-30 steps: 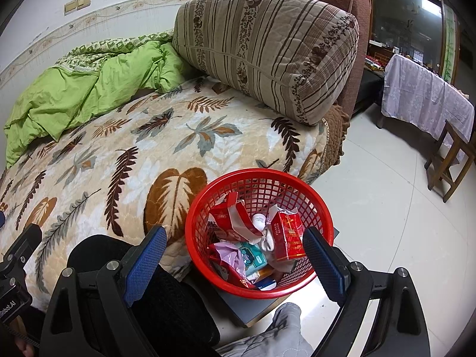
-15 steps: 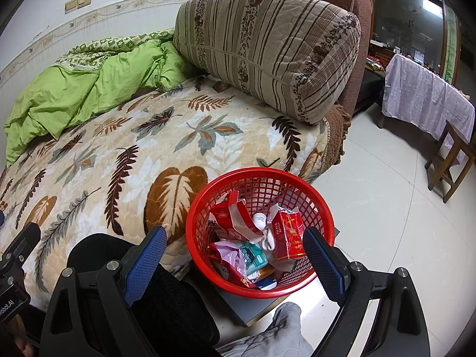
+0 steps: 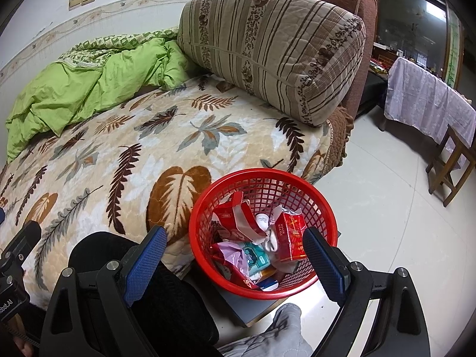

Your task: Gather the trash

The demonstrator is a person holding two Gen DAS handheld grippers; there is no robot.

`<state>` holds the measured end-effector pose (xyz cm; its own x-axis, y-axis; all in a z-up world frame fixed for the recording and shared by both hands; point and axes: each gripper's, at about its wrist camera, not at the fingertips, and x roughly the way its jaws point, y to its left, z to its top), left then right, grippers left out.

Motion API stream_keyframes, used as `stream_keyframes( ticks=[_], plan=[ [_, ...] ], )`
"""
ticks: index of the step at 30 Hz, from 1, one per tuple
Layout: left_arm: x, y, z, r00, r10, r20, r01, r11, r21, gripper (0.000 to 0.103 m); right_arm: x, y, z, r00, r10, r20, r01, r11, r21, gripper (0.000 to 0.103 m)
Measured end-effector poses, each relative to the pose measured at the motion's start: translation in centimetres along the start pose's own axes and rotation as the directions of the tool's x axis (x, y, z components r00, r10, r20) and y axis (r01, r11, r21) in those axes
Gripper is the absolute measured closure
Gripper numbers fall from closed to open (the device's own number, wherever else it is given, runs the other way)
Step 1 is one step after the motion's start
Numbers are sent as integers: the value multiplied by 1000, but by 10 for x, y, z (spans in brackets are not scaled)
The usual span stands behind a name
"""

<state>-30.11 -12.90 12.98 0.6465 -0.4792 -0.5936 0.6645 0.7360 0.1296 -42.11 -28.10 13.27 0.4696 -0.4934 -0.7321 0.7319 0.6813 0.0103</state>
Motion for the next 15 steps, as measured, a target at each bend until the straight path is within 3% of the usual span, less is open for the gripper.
stream_keyframes(
  ticks=[9,15],
  plan=[
    [1,8,-1,1000,-9,-21,8,999,-54,0,8,15,8,999,35,-4,-35,998,-52,9],
    [7,57,-4,996,75,-54,-85,973,-214,0,20,55,38,992,123,-7,-123,982,-142,9]
  ],
)
